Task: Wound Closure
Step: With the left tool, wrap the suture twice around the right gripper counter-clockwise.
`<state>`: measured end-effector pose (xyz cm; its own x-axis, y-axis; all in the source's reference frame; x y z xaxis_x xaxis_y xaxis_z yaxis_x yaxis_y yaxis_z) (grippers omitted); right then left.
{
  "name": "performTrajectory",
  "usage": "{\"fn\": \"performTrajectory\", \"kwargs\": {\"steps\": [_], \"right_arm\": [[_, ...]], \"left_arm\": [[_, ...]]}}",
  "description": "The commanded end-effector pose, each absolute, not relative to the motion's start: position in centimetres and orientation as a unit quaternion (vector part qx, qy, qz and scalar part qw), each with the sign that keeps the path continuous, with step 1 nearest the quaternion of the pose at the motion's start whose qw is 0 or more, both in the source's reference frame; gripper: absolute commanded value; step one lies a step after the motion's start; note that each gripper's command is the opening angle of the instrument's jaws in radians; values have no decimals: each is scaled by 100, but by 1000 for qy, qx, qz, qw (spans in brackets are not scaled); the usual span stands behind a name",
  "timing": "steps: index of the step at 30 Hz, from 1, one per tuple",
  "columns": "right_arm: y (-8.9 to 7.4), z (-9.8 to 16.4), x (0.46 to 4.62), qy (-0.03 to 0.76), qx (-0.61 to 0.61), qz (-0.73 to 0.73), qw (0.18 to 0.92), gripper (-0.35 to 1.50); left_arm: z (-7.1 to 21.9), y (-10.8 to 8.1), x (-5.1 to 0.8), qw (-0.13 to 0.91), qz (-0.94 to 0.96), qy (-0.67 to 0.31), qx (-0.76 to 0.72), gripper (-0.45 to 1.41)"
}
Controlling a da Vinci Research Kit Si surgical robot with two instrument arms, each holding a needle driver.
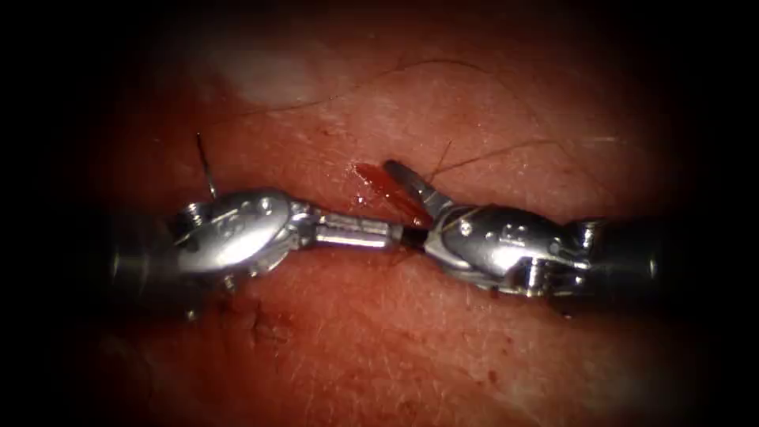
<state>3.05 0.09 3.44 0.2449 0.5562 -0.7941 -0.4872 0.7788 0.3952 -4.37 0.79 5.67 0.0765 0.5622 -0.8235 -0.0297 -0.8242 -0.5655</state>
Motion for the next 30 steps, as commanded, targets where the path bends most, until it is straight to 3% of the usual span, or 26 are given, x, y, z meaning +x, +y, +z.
{"fn": "performTrajectory", "kwargs": {"steps": [1,7,14,18,20,22,30], "right_arm": [[0,349,316,519,39,326,789,73],[-7,349,322,522,56,313,791,61],[-14,347,327,533,74,294,790,59],[-16,346,328,538,84,286,788,37],[-16,346,328,542,87,278,788,11],[-16,346,327,546,94,270,787,-35],[-16,344,323,546,96,266,788,-35]], "left_arm": [[572,78,-443,226,654,-194,-696,-45],[567,98,-449,221,661,-199,-689,-45],[584,126,-454,210,670,-203,-682,-45],[605,130,-456,201,678,-202,-678,-45],[621,129,-459,200,682,-203,-674,-45],[630,127,-462,204,681,-205,-672,-45],[643,128,-466,202,682,-204,-673,-45]]}}
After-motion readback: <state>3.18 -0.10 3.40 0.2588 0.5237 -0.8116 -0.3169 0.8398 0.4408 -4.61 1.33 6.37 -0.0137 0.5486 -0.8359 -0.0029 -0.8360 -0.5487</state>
